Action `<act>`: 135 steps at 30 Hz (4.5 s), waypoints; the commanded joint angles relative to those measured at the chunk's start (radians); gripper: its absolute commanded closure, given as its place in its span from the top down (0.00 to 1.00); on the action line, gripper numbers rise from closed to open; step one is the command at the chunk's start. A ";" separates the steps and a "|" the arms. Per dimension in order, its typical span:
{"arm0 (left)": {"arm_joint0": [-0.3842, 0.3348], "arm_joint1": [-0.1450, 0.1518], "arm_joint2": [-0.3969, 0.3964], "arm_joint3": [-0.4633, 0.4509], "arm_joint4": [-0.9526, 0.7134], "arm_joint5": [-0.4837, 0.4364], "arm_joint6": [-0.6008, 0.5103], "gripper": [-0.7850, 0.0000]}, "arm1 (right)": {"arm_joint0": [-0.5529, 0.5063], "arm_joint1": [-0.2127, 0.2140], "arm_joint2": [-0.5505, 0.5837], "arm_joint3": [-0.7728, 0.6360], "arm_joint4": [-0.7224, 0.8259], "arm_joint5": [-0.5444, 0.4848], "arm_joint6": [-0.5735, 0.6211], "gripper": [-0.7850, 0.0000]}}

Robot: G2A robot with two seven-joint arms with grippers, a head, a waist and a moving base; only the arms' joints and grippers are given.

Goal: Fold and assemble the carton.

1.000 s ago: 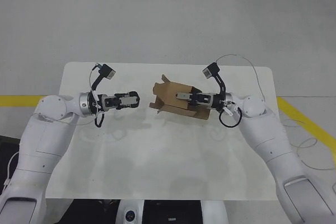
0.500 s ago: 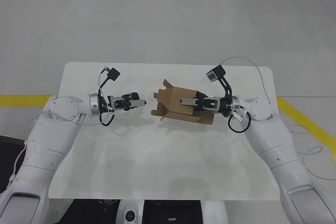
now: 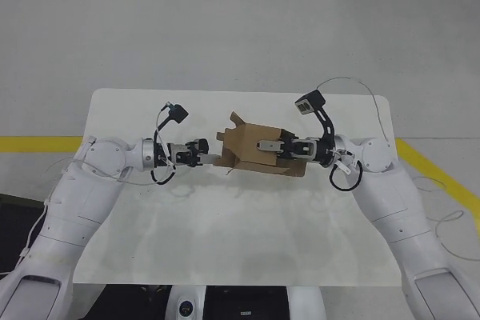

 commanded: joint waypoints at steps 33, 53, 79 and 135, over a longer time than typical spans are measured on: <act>-0.020 0.002 0.019 -0.006 -0.058 0.004 -0.017 1.00 | 0.044 -0.035 -0.107 0.026 0.032 0.009 0.036 0.00; 0.008 0.004 0.050 -0.011 0.032 -0.001 0.005 1.00 | 0.057 -0.041 -0.066 0.078 0.035 -0.027 -0.074 0.00; 0.006 0.019 -0.003 -0.025 -0.032 0.005 0.007 1.00 | 0.063 -0.049 -0.101 0.082 -0.051 0.027 -0.016 0.00; -0.024 0.030 -0.026 0.040 -0.035 0.004 0.048 1.00 | 0.069 -0.058 -0.100 0.126 -0.069 0.070 0.030 0.00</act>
